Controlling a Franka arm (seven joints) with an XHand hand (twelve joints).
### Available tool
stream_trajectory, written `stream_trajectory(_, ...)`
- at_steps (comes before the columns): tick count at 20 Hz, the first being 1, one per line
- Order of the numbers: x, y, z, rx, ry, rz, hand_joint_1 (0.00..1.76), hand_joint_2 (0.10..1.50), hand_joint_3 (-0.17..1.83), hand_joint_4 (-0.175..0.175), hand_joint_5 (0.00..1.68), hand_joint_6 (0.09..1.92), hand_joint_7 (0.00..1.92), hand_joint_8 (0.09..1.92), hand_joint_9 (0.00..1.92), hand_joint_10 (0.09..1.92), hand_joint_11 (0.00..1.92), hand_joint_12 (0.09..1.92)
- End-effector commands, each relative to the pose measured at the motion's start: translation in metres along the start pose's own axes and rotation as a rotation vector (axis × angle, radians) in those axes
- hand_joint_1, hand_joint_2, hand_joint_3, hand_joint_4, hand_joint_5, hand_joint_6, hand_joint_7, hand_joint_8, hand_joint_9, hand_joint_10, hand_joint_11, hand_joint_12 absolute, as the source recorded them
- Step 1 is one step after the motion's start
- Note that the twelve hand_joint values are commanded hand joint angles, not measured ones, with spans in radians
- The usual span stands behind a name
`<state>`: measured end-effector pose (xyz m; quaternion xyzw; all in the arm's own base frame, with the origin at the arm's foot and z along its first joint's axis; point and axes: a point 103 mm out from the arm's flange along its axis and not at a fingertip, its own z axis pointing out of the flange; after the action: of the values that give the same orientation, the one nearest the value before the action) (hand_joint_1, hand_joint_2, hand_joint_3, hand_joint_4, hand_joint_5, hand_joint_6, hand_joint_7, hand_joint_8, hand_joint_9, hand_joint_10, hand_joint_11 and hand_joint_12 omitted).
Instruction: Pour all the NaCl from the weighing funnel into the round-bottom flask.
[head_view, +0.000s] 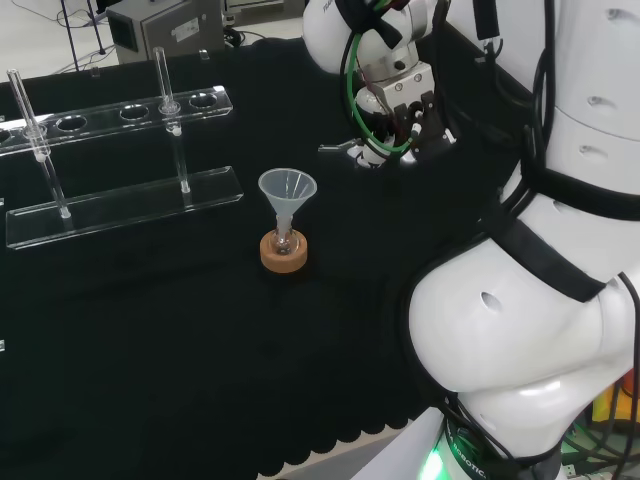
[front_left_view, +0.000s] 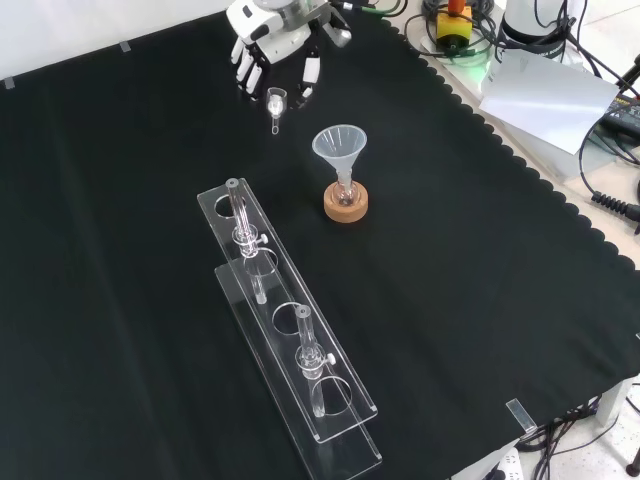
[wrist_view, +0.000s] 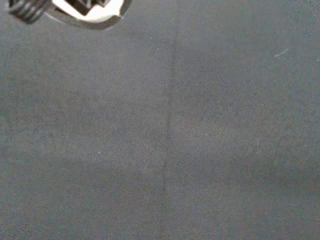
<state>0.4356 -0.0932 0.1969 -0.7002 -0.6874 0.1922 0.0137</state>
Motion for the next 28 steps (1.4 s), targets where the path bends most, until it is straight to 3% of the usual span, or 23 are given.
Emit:
stream_trajectory(1,0.002,-0.018,-0.008,-0.01,-0.004,-0.005,1.04,0.73,0.78,0.175,1.01,1.17,0.72,0.64,1.09,0.43,0.79,1.13)
stream_trajectory(11,0.009,-0.052,-0.027,0.008,-0.024,-0.037,1.04,0.73,0.78,0.175,1.02,1.17,0.73,0.64,1.09,0.42,0.8,1.12)
stream_trajectory(18,0.02,-0.076,-0.036,0.037,-0.079,-0.058,1.04,0.73,0.78,0.175,1.02,1.16,0.75,0.64,1.1,0.42,0.8,1.12)
stream_trajectory(28,0.034,-0.088,-0.045,0.062,-0.132,-0.076,1.05,0.72,0.78,0.175,1.03,1.15,0.77,0.63,1.17,0.41,0.85,1.09)
